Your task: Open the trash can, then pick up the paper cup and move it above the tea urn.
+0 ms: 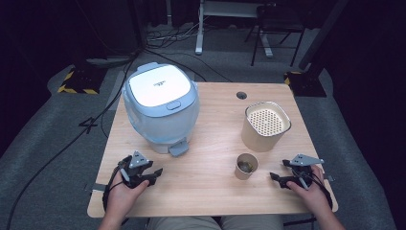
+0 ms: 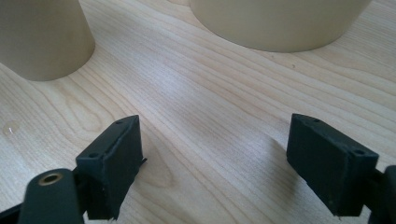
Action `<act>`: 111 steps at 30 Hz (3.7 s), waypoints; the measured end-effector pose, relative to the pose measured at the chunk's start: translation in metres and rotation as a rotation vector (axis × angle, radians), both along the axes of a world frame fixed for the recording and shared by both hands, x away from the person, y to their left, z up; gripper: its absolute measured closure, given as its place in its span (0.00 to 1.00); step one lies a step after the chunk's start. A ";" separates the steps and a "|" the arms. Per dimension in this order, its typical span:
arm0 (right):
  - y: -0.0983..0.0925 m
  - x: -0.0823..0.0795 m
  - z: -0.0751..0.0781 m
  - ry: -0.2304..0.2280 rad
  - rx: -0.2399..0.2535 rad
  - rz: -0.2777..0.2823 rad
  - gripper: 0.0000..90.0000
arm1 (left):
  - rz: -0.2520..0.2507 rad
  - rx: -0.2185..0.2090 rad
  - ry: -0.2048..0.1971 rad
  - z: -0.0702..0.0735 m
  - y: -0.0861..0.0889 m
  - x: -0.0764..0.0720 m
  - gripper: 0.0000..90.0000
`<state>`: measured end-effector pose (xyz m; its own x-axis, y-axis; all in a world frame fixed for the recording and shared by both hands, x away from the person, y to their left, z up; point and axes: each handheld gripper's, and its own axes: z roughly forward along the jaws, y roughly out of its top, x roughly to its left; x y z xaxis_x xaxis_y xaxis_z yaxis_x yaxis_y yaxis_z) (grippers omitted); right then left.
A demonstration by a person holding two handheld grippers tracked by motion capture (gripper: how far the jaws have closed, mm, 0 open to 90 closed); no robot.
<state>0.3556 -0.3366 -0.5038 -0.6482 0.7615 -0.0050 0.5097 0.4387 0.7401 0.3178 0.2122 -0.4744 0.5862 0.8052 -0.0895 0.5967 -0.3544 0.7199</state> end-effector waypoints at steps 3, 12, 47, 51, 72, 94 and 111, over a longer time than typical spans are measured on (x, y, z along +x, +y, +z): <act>0.000 0.000 0.000 0.001 0.001 0.000 0.21 | -0.081 -0.030 -0.024 0.018 0.004 -0.002 0.67; 0.000 0.001 0.000 0.002 0.000 0.008 0.21 | -0.204 -0.109 -0.043 0.046 0.008 0.001 1.00; 0.000 0.001 0.000 -0.001 0.005 0.024 0.23 | -0.317 -0.390 -0.295 0.158 -0.002 0.052 1.00; 0.000 0.001 0.000 -0.001 0.005 0.024 0.23 | -0.300 -0.381 -0.296 0.165 -0.003 0.062 1.00; 0.000 0.002 0.000 -0.001 0.008 0.026 0.23 | -0.219 -0.292 -0.307 0.173 -0.020 0.085 1.00; 0.000 0.002 0.000 -0.001 0.007 0.028 0.23 | -0.236 -0.252 -0.285 0.178 -0.028 0.076 0.82; 0.001 0.001 0.000 0.001 -0.003 0.014 0.20 | -0.298 -0.227 -0.337 0.134 -0.043 0.026 0.38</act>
